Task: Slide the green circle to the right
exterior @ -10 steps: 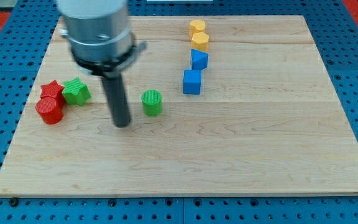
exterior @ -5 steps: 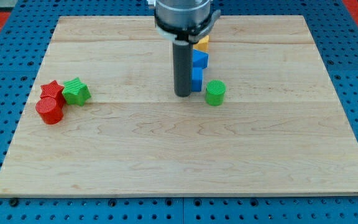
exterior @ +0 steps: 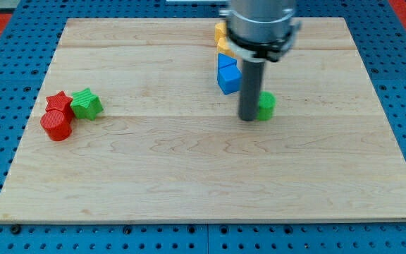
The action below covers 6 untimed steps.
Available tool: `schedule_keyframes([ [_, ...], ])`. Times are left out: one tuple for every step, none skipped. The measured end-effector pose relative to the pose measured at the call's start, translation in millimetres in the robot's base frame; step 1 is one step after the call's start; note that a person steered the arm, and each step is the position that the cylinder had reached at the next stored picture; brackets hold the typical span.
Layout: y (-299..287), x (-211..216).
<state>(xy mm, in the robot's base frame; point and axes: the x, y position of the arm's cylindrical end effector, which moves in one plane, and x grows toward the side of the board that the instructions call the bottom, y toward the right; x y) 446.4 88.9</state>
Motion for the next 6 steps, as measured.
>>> schedule_keyframes([
  [6,-4],
  [-37,-43],
  [-9,-55],
  [3,-39],
  [10,-27],
  [23,-25],
])
